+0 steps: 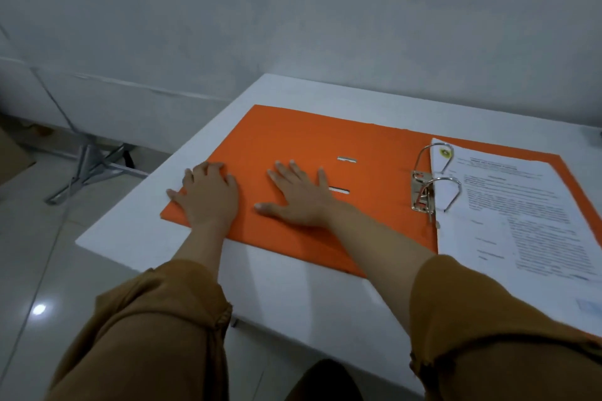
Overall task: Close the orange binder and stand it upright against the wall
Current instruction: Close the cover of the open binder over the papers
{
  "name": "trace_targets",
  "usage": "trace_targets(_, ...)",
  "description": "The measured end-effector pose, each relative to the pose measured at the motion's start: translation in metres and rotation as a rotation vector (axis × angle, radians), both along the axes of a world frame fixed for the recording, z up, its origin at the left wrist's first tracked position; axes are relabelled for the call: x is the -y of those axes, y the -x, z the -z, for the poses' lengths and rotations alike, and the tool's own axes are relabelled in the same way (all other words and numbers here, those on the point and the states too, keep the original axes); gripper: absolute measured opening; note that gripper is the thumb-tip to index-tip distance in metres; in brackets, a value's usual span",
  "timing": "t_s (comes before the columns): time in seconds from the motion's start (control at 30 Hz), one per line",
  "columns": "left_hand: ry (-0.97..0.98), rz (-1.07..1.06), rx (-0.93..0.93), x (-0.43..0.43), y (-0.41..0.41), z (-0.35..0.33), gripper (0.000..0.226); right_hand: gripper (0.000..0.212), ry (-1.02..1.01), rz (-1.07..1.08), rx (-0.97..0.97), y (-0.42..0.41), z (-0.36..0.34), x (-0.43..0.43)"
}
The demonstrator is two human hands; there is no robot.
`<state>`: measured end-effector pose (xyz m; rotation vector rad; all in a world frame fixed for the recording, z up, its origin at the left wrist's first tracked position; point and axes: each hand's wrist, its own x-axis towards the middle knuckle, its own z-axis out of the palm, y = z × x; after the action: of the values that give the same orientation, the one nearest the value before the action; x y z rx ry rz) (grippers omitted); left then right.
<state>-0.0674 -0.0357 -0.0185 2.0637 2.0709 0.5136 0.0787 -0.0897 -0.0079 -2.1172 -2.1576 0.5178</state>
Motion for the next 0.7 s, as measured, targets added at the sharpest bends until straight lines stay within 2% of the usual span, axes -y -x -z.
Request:
trace_targets(0.17,-0.069,0.035,0.037,0.002,0.009,0.001,0.038,0.089,-0.033,0.025,0.032,0.019,0.006,0.024)
trace_targets(0.47,-0.076,0.186,-0.091,0.035,0.046,0.005,0.044,0.104,0.051,0.070,0.084,0.058,-0.004,0.058)
trace_targets(0.6,-0.106,0.210,-0.043,0.043,0.055,0.006,0.040,0.095,-0.003,0.092,0.165,0.074,-0.002,0.068)
trace_targets(0.7,-0.099,0.091,0.017,0.044,0.057,0.007,0.040,0.082,-0.090,0.059,0.261,0.081,0.003,0.072)
